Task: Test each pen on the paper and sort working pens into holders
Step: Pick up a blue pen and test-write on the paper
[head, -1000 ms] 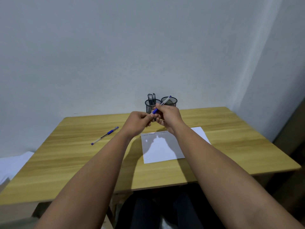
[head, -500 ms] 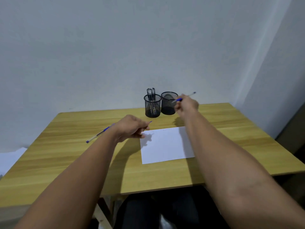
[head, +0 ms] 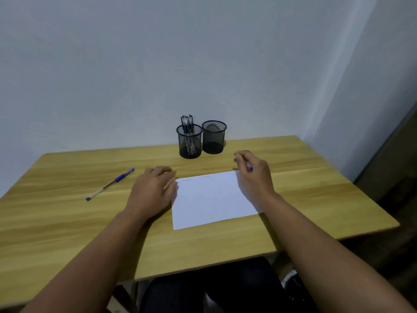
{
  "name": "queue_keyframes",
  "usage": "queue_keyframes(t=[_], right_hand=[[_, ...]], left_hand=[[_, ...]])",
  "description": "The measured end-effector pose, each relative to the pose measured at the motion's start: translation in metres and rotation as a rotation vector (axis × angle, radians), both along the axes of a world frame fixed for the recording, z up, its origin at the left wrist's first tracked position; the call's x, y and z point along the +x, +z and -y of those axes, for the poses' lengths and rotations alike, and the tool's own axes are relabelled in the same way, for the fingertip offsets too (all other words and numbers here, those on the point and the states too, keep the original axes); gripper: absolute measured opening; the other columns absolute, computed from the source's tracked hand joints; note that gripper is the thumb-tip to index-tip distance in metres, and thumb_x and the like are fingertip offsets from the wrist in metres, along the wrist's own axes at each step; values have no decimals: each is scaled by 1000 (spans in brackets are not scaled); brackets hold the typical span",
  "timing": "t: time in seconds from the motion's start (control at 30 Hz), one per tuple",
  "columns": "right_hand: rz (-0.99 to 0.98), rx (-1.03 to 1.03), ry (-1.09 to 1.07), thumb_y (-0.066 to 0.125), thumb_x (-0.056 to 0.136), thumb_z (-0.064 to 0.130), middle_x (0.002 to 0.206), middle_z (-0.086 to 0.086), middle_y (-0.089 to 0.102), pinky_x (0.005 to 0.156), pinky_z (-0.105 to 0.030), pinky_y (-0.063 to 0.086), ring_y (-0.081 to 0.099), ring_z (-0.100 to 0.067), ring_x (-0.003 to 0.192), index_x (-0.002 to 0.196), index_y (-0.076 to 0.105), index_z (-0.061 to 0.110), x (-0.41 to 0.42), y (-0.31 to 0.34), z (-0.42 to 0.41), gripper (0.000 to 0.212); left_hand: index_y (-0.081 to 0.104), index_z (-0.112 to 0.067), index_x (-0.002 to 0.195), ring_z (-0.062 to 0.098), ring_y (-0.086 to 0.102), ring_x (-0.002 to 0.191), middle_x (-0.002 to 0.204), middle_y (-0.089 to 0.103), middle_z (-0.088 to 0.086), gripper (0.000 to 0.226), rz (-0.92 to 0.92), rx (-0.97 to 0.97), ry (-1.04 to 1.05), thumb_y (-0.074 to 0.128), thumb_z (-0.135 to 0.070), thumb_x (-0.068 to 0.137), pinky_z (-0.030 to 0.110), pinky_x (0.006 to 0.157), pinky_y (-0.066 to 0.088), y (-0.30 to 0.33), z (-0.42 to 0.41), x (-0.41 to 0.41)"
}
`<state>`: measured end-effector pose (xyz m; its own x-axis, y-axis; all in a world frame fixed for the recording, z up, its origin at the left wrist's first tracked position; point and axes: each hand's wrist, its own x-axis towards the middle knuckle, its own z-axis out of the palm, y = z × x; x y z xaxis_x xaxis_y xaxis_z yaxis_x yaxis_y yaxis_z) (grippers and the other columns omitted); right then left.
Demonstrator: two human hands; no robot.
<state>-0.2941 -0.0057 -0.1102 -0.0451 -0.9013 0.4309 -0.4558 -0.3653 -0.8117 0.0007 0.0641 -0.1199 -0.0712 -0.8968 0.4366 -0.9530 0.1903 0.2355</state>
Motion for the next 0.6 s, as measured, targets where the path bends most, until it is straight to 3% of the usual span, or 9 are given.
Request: queue_keyframes(t=[0.07,0.17,0.33,0.37,0.4,0.47,0.53,0.6], right_hand=[[-241,-48,26,56,105,26,89,3,75,72,-37,53,68,-23,83,111,73,28,-1,-14,-4,18],[-450,-57,72,63,103,21,106,0,78,80,-37,56,70,-24,98,121,73,20,-2,-27,-5,22],[-447,-30,79,67,100,28,107,4,77,86,-39,57,69,-21,102,114,76,23,-3,-23,-2,18],[-417,-7,70,64,101,35,97,5,76,82,-41,57,69,-21,95,103,78,24,-2,-22,0,17],[-359,17,53,59,102,43,84,4,73,78,-44,57,67,-21,84,89,75,22,1,-18,2,30],[-69,119,25,52,102,59,76,-9,70,78,-53,58,64,-24,71,83,69,11,9,-10,10,55],[254,186,61,57,102,53,76,-14,71,79,-51,63,64,-20,69,87,75,14,19,3,21,45],[434,236,98,62,106,33,73,-11,67,62,-33,59,62,-17,63,92,77,5,27,10,32,35]], left_hand=[[69,-24,124,28,54,124,138,62,-1,49,-9,85,-99,47,-52,92,46,97,48,-5,0,-11],[66,-23,130,27,52,129,141,60,-3,60,47,132,-97,42,-61,90,50,105,41,-19,-2,-18],[63,-29,134,20,47,134,144,56,-11,69,24,140,-45,33,-68,86,47,109,31,-19,-4,-18],[63,-30,134,20,46,134,144,56,-11,69,29,146,-50,33,-68,86,47,109,31,-19,-4,-19],[63,-30,135,20,46,134,144,56,-11,68,30,143,-56,33,-68,86,47,109,31,-20,-4,-18],[63,-30,134,19,47,133,143,56,-12,66,11,126,-57,35,-67,87,48,109,32,-21,-5,-17],[63,-31,134,18,46,133,143,56,-13,64,0,120,-55,37,-67,88,47,110,31,-22,-5,-17],[63,-32,134,17,45,133,143,55,-15,62,-3,115,-57,38,-66,88,46,111,30,-23,-4,-18]])
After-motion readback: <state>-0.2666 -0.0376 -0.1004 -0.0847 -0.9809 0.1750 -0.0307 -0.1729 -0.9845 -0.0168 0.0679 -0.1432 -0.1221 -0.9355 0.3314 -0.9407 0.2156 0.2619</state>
